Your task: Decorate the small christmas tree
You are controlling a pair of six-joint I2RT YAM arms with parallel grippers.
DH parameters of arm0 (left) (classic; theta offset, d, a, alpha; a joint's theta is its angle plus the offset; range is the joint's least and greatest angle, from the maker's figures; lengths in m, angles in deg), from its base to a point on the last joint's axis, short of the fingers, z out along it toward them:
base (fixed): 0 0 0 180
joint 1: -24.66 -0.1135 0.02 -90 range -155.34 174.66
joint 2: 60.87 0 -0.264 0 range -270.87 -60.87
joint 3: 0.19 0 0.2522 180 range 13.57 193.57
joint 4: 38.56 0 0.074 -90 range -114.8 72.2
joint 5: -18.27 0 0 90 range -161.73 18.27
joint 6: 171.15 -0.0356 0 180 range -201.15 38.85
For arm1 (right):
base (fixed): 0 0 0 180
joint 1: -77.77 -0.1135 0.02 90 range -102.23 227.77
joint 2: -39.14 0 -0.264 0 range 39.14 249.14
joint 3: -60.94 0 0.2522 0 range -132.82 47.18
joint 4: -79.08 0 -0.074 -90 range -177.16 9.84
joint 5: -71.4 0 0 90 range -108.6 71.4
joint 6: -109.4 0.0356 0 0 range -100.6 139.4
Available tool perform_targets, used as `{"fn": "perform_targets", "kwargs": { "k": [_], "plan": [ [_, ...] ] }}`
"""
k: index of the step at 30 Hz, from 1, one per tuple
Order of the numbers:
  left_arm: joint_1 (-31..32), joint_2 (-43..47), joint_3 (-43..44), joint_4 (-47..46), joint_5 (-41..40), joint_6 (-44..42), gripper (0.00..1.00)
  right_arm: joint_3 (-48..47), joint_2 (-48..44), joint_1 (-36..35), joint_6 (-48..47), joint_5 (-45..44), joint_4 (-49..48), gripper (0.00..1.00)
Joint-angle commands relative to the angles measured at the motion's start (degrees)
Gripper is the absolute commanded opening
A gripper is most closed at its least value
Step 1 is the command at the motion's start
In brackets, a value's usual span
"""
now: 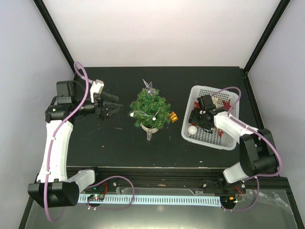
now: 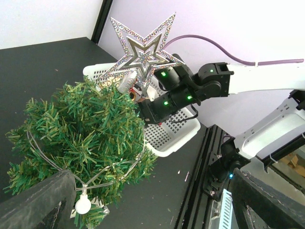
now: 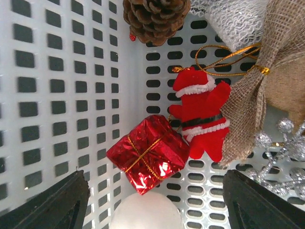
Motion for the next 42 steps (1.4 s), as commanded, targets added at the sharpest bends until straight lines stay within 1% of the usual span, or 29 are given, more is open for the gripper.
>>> {"fn": "perform_targets", "kwargs": {
  "k": [1,7,16,21,25,26,29,30,31,35,42],
  "plan": [
    [-0.3,0.7,0.5,-0.4,1.5,-0.4,0.89,-2.1,2.2,0.9,-1.0,0.8,-2.1,0.77],
    [-0.4,0.8,0.3,-0.4,1.7,-0.3,0.89,-1.2,3.2,1.6,-0.7,1.0,-3.7,0.66],
    [-0.4,0.6,0.0,-0.6,1.7,-0.3,0.89,-2.4,3.8,2.0,-1.3,0.1,-3.5,0.43],
    [-0.3,0.8,-0.2,-0.7,1.7,-0.4,0.89,-2.2,3.6,2.0,-1.4,0.1,-3.6,0.37],
    [-0.3,0.7,-0.1,-0.7,1.7,-0.4,0.89,-2.2,2.7,2.0,-1.3,0.4,-3.4,0.37],
    [-0.4,0.7,-0.2,-0.7,1.7,-0.4,0.89,-2.2,2.5,2.0,-1.5,0.7,-3.6,0.39],
    [-0.3,0.7,-0.2,-0.8,1.7,-0.4,0.89,-2.7,2.7,2.0,-2.3,2.0,-3.4,0.57],
    [-0.4,0.7,-0.2,-0.7,1.7,-0.5,0.89,-2.8,3.0,2.0,-2.6,2.4,-3.2,0.61],
    [-0.4,0.8,-0.4,-0.8,1.7,-0.5,0.89,-2.9,3.3,2.0,-2.9,2.7,-3.2,0.63],
    [-0.3,0.8,-0.3,-0.8,1.6,-0.5,0.89,-2.4,5.0,2.0,-3.3,3.3,-3.8,0.64],
    [-0.3,1.1,-0.4,-0.8,1.5,-0.4,0.89,-1.4,7.9,2.0,-3.3,4.3,-5.3,0.58]
  ]
}}
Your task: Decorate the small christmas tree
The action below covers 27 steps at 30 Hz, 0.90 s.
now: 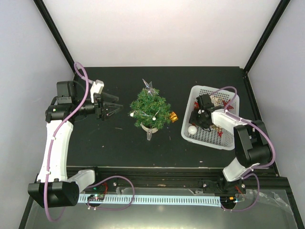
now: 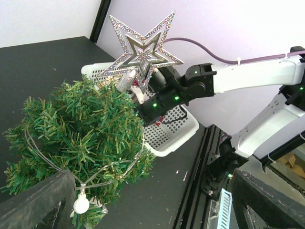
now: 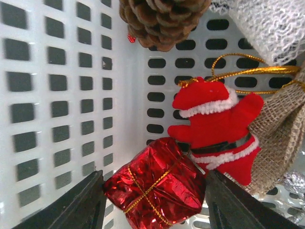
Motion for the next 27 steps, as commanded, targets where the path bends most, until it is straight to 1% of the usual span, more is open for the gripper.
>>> {"fn": "perform_targets", "kwargs": {
  "k": [1,4,6,12,18,23,25,27],
  "plan": [
    [-0.3,1.2,-0.1,-0.8,1.2,-0.4,0.89,0.1,1.0,0.3,-0.5,1.0,-1.8,0.57],
    [-0.3,1.1,-0.1,-0.8,1.2,-0.4,0.89,0.6,-0.6,0.3,-0.4,0.0,-1.6,0.49],
    [-0.3,1.0,-0.1,-0.8,1.2,-0.4,0.89,0.8,-2.8,0.3,-0.5,-1.4,-1.0,0.45],
    [-0.3,0.7,0.0,-1.0,1.3,-0.3,0.89,-1.1,-9.0,0.3,-2.8,-4.0,3.5,0.42],
    [-0.3,0.4,0.1,-1.0,1.5,-0.3,0.89,-4.5,-15.5,-0.3,-5.6,-6.7,8.8,0.41],
    [-0.3,0.0,0.0,-1.0,1.5,-0.3,0.89,-11.6,-20.6,-5.4,-7.4,-7.4,12.9,0.41],
    [-0.3,0.0,0.1,-1.0,1.4,-0.2,0.89,-15.1,-21.5,-8.4,-7.3,-6.2,13.9,0.42],
    [-0.3,-0.1,0.1,-0.9,1.3,-0.2,0.89,-19.0,-21.2,-12.9,-7.3,-6.8,15.3,0.42]
  ]
}}
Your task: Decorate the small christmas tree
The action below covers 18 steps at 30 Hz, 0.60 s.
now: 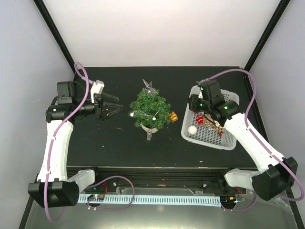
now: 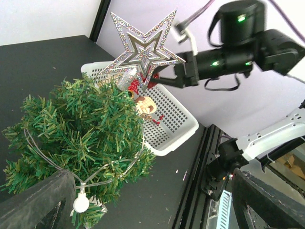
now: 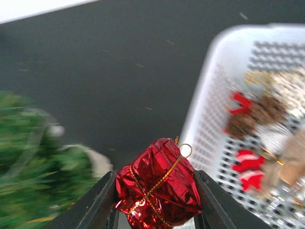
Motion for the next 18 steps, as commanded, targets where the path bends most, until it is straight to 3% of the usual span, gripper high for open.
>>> {"fn": "perform_targets", "kwargs": {
  "k": [1,6,18],
  "plan": [
    [-0.3,0.0,0.4,-1.0,1.2,-0.2,0.89,-9.0,-0.3,-8.7,-1.3,-1.5,4.0,0.42],
    [-0.3,0.3,0.4,-1.0,0.8,-0.2,0.89,-14.4,2.2,-19.3,0.1,-3.5,5.1,0.42],
    [-0.2,0.1,0.3,-1.3,0.3,-0.1,0.89,-13.1,2.5,-26.8,2.0,-2.0,1.7,0.42]
  ]
}}
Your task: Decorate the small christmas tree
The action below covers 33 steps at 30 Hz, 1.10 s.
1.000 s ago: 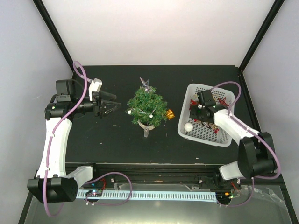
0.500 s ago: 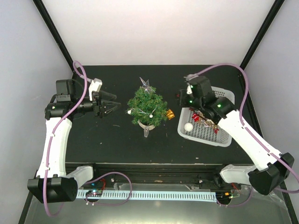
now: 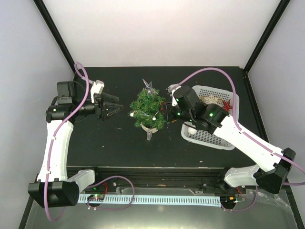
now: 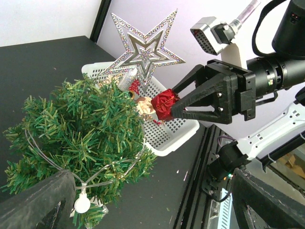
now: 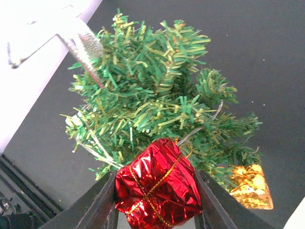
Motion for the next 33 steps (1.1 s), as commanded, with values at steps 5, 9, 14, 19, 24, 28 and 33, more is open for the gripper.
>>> {"fn": "perform_targets", "kwargs": {
  "k": [5,9,14,19,24,28,33],
  "plan": [
    [-0.3,0.1,0.2,-1.0,0.2,-0.1,0.89,0.1,0.5,-2.4,1.5,0.5,-2.4,0.43],
    [-0.3,0.3,0.2,-0.9,0.2,-0.2,0.89,0.1,2.0,-3.0,1.9,1.0,-3.8,0.43],
    [-0.3,0.4,0.1,-1.0,0.2,-0.3,0.89,-0.2,3.8,-3.1,2.3,0.9,-5.7,0.43],
    [-0.3,0.5,0.0,-1.0,0.2,-0.3,0.89,-0.7,5.7,-3.1,2.7,0.6,-7.1,0.44],
    [-0.3,0.6,-0.1,-1.0,0.2,-0.3,0.9,-1.7,7.6,-3.1,2.8,0.6,-7.7,0.45],
    [-0.3,0.8,-0.1,-1.1,0.2,-0.3,0.89,-1.9,9.0,-3.1,2.9,0.7,-7.9,0.45],
    [-0.3,0.7,-0.1,-1.1,0.4,-0.3,0.9,-1.5,9.4,-3.1,3.2,1.0,-8.4,0.47]
  ]
}}
